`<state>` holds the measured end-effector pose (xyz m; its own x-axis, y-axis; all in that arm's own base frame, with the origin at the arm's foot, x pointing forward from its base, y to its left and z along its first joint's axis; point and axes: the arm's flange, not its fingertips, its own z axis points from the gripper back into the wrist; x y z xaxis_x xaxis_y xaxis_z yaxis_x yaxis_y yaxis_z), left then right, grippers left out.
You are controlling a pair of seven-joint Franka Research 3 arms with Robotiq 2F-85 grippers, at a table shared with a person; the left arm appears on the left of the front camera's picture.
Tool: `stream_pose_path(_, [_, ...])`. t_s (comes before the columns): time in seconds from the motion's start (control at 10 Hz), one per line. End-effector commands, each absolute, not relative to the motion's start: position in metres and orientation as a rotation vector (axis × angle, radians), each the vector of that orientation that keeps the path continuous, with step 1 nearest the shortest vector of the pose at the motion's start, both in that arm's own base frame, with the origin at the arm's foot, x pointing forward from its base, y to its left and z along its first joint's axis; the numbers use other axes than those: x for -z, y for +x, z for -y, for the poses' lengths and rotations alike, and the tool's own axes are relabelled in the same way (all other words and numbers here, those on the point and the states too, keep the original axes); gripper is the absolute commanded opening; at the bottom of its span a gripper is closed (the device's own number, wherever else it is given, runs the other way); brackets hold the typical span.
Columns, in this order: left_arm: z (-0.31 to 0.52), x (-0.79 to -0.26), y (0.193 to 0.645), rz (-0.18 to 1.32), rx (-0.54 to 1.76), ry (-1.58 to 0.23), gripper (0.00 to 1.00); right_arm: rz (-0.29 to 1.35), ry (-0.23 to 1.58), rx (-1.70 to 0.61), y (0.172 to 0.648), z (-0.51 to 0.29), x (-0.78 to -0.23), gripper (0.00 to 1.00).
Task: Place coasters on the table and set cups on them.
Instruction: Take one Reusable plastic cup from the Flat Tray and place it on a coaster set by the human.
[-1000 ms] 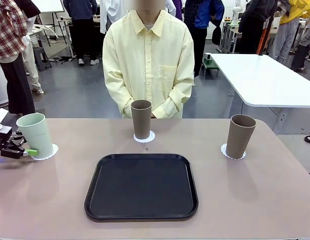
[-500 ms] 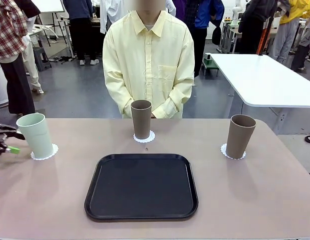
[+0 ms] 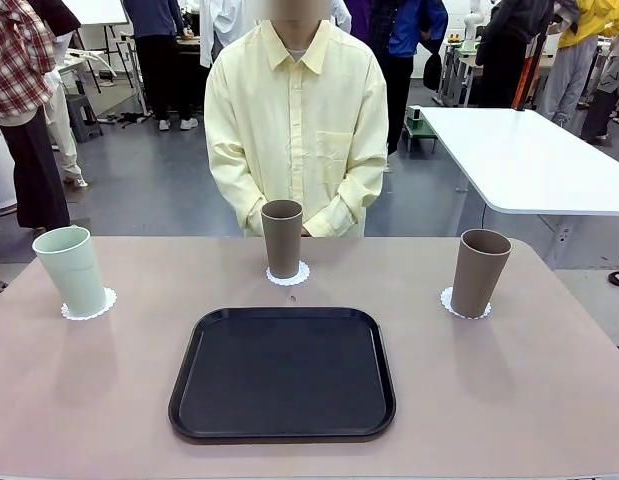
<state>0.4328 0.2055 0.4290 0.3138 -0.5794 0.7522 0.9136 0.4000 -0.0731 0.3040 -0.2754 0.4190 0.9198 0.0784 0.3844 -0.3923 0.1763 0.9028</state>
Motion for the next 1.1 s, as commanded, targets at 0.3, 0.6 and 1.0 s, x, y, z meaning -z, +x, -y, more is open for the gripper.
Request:
stream_pose_path(0.3, [-0.134, -0.5, 0.403, 0.38, 0.92, -0.394, 1.0, 0.271, 1.359, -0.334, 0.303, 0.276, -0.421, 1.0])
stream_pose_path(0.6, [-0.092, -0.509, 0.399, 0.269, 0.923, -0.214, 1.0, 0.271, 1.359, -0.334, 0.303, 0.276, -0.421, 1.0])
stream_pose_path(1.0, [-0.091, -0.513, 0.404, 0.274, 0.933, -0.23, 1.0, 0.271, 1.359, -0.334, 0.303, 0.276, -0.421, 1.0])
